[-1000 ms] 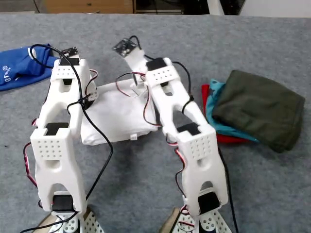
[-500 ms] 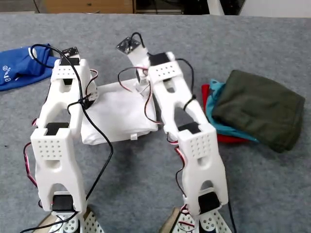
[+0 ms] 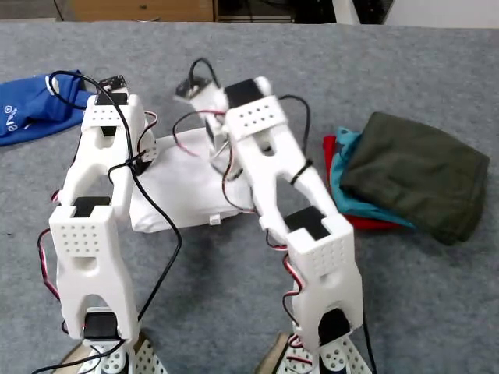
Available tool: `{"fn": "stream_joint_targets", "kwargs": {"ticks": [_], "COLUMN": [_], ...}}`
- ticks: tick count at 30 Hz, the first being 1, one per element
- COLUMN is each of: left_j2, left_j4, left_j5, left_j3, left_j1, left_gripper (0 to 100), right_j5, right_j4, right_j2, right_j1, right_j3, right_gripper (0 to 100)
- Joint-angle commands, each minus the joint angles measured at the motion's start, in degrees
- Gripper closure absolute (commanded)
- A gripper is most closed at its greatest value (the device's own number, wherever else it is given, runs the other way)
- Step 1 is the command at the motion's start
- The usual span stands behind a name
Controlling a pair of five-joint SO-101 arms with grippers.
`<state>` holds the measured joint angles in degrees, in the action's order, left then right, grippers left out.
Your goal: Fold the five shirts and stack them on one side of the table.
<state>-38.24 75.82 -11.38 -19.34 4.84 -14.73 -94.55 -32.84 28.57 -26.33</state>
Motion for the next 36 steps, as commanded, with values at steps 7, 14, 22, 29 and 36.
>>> {"fn": "stream_joint_targets", "kwargs": {"ticks": [7,14,22,29,36], "left_j2": [0.48,0.48,3.30,11.03,17.01], "left_j4": [-1.93,-1.76,3.69,8.53,16.62], "left_j5": [0.53,0.44,-0.44,-0.62,4.13], "left_j3": [-0.26,-2.11,-7.47,-7.56,-7.47], "left_j1": [-1.58,-1.67,-1.85,0.53,2.55], "left_gripper": [98,98,97,89,84], "right_j5": [1.23,1.49,1.23,1.41,1.14], "right_j4": [18.73,16.18,3.78,-8.00,-7.56], "right_j2": [3.74,6.55,15.69,19.82,39.52], "right_j1": [-2.68,-3.65,-1.54,-2.15,-3.03], "right_j3": [21.05,17.01,3.74,4.09,16.66], "right_gripper": [99.4,99.4,99.4,98.6,86.7]}}
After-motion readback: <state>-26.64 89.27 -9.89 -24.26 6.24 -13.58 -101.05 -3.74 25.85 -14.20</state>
